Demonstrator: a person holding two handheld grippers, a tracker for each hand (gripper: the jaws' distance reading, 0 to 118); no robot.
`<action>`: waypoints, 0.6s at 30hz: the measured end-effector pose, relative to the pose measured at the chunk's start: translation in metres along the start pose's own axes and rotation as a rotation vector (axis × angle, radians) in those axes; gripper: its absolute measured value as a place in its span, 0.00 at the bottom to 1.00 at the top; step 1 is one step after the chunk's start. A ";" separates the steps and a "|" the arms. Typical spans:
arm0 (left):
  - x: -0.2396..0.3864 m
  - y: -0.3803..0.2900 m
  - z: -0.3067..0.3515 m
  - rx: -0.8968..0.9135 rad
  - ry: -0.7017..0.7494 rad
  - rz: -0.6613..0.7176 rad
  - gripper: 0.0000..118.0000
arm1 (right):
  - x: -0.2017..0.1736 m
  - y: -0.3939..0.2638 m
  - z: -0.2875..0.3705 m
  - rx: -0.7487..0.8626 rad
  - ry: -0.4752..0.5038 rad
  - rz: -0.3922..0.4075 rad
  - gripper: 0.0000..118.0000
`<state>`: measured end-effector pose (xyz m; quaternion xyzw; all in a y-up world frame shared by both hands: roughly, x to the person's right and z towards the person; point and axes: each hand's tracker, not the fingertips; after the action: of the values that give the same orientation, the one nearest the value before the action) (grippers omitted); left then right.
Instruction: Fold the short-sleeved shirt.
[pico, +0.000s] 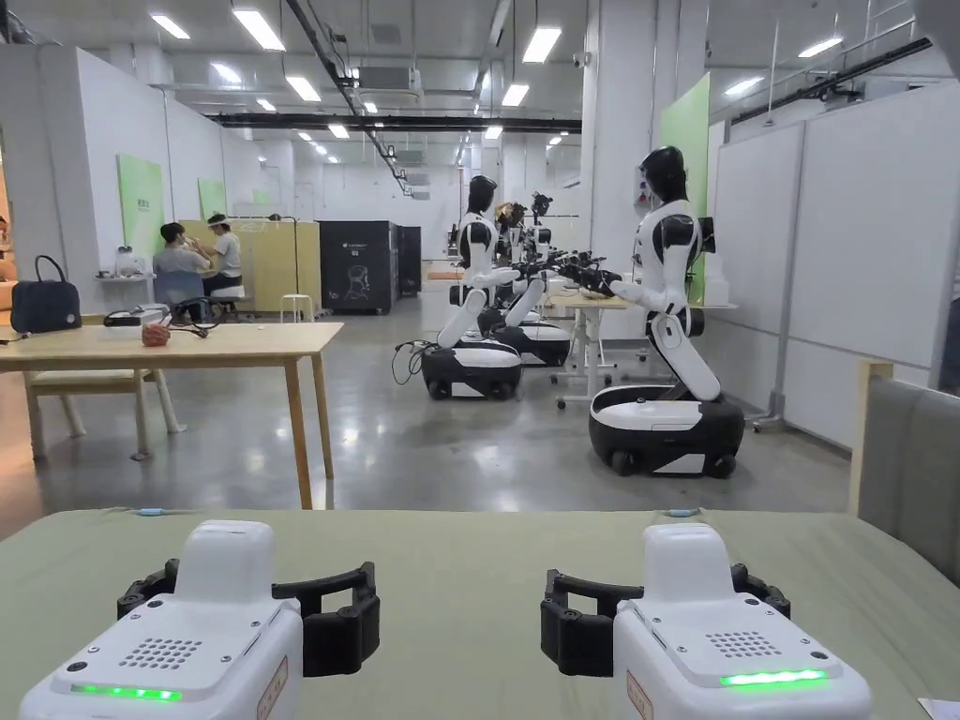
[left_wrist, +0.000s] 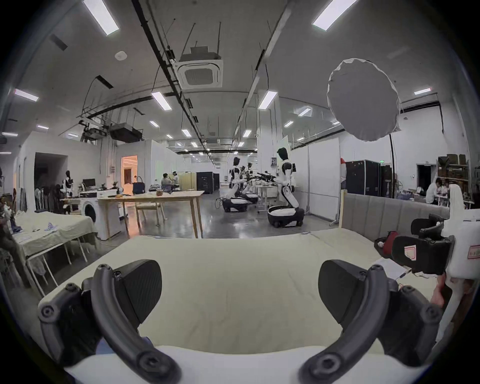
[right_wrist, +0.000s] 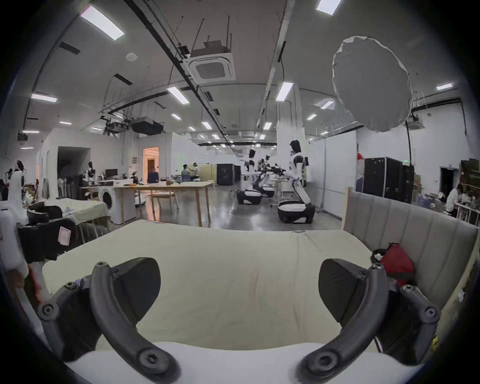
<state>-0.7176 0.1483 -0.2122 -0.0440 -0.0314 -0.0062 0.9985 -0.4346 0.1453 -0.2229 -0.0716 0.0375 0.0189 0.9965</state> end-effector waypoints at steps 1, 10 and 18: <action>0.000 0.000 0.001 0.002 0.002 0.001 1.00 | -0.002 0.001 0.001 0.000 -0.009 0.006 1.00; 0.002 0.000 0.003 0.006 -0.006 0.017 1.00 | -0.001 0.004 0.006 -0.019 -0.031 -0.077 1.00; 0.003 0.000 0.003 0.003 -0.007 0.010 1.00 | 0.007 0.007 0.009 -0.027 -0.001 -0.130 1.00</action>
<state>-0.7144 0.1481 -0.2088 -0.0427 -0.0348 -0.0011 0.9985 -0.4275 0.1537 -0.2157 -0.0875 0.0318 -0.0451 0.9946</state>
